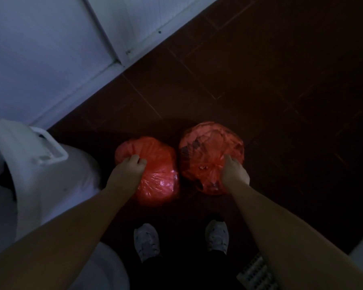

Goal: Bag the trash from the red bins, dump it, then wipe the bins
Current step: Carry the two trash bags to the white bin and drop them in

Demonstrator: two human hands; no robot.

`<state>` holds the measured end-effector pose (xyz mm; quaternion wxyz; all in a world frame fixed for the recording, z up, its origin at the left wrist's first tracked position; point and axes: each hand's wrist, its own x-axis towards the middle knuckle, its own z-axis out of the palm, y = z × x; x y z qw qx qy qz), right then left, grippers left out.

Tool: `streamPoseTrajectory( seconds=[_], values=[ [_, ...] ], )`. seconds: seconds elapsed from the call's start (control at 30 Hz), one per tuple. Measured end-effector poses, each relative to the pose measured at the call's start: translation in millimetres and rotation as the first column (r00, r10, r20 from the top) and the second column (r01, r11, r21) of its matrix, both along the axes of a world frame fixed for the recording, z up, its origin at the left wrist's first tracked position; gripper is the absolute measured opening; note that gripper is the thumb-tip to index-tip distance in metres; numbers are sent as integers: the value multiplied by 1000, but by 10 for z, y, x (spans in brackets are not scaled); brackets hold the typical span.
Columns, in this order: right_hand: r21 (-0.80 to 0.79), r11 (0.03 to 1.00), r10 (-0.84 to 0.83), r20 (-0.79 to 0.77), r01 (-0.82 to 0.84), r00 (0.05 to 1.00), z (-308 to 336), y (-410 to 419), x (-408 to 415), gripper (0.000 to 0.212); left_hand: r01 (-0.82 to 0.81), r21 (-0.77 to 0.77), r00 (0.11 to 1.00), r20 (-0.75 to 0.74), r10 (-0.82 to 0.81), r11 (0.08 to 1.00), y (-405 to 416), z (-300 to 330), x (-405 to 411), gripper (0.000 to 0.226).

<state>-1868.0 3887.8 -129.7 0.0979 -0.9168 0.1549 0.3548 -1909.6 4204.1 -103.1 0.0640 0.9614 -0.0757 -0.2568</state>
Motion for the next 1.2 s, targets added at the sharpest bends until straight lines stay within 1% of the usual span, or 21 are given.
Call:
streamPoseTrajectory(
  seconds=[0.03, 0.07, 0.13, 0.2, 0.27, 0.3, 0.33, 0.4, 0.43, 0.47, 0.53, 0.63, 0.7, 0.77, 0.8, 0.87, 0.97, 1.03, 1.1, 1.17, 1.2],
  values=[
    [29, 999, -13, 1, 13, 1000, 4, 0, -13, 46, -3, -25, 1000, 2, 3, 1000, -13, -25, 10, 28],
    [66, 997, -34, 1, 34, 999, 16, 7, -38, 43, 11, -46, 1000, 14, -10, 999, -21, -53, 19, 27],
    [139, 986, -93, -25, 96, 995, 49, 33, -113, 49, 70, -31, 998, 9, -70, 997, -60, -108, 25, 26],
    [138, 983, -114, -60, 122, 992, 54, 68, -200, 43, 4, -38, 999, -46, -6, 999, -127, -145, 14, 28],
    [114, 978, -164, -84, 173, 983, 71, 100, -283, 37, -50, -42, 998, -38, 49, 998, -186, -140, 20, 38],
    [114, 971, -199, -95, 209, 975, 84, 109, -312, 36, -82, -76, 996, -49, 79, 994, -221, -115, 14, 40],
    [113, 963, -233, -108, 245, 966, 101, 113, -335, 36, -112, -93, 992, -64, 106, 989, -258, -75, 11, 40],
    [100, 946, -294, -126, 307, 947, 157, 103, -349, 35, -169, -111, 983, -97, 158, 979, -321, 46, 5, 31],
    [105, 937, -319, -128, 333, 939, 209, 102, -338, 35, -160, -90, 982, -118, 149, 983, -340, 123, -3, 26],
    [122, 927, -340, -120, 353, 933, 273, 103, -318, 35, -84, -78, 992, -101, 76, 993, -342, 173, 6, 24],
    [159, 915, -361, -82, 370, 929, 444, 131, -242, 35, -49, -51, 994, -100, 43, 998, -381, 345, 57, 24],
    [170, 911, -382, 7, 375, 924, 794, 206, -55, 32, -129, -90, 992, -18, 128, 988, -477, 686, 164, 30],
    [196, 893, -427, 88, 405, 900, 1076, 248, 109, 31, -65, -71, 997, 46, 68, 995, -488, 934, 258, 28],
    [242, 874, -468, 183, 422, 864, 1409, 278, 295, 31, -115, -80, 987, 106, 123, 990, -455, 1221, 331, 30],
    [269, 873, -468, 229, 407, 854, 1598, 293, 382, 30, -152, -69, 974, 162, 161, 986, -440, 1402, 377, 27],
    [312, 882, -444, 292, 354, 847, 2039, 339, 525, 28, -100, -43, 965, 239, 107, 994, -419, 1843, 452, 18],
    [345, 901, -385, 358, 263, 851, 2775, 424, 659, 22, -104, -51, 949, 293, 115, 993, -375, 2555, 464, 19],
    [359, 920, -307, 413, 157, 857, 3300, 513, 719, 22, -143, -36, 931, 335, 147, 989, -362, 3090, 438, 18],
    [386, 921, -245, 457, 57, 855, 3841, 636, 759, 23, -144, 6, 910, 392, 130, 990, -332, 3626, 392, 22],
    [409, 912, -193, 496, -32, 846, 4338, 816, 807, 22, -189, -8, 879, 445, 173, 982, -262, 4125, 305, 28],
    [420, 905, -172, 512, -71, 842, 4571, 927, 831, 22, -205, 9, 862, 475, 176, 979, -216, 4366, 255, 28]
  ],
)
